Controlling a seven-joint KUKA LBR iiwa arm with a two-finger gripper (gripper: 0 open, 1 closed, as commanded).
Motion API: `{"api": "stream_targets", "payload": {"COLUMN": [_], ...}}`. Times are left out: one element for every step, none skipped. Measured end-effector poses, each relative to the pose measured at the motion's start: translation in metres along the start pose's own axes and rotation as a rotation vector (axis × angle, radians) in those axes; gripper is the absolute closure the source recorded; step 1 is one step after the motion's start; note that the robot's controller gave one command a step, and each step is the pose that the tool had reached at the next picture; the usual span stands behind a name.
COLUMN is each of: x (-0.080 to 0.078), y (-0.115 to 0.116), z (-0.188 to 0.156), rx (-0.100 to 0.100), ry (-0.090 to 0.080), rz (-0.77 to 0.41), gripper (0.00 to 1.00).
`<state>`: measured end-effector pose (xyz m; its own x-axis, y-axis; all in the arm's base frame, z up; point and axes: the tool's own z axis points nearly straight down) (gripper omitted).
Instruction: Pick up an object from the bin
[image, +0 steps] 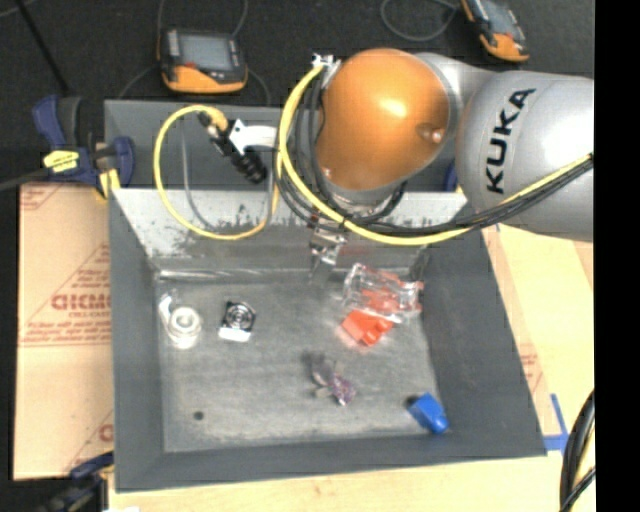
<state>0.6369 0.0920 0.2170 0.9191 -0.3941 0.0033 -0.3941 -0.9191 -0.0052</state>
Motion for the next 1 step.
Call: {"api": "stream_targets", "payload": {"x": [-0.0060], "y": [-0.0392], "z": [0.0767], "rx": [-0.005], "ry": [-0.012], "rz": [-0.042], "gripper": [1.00]}}
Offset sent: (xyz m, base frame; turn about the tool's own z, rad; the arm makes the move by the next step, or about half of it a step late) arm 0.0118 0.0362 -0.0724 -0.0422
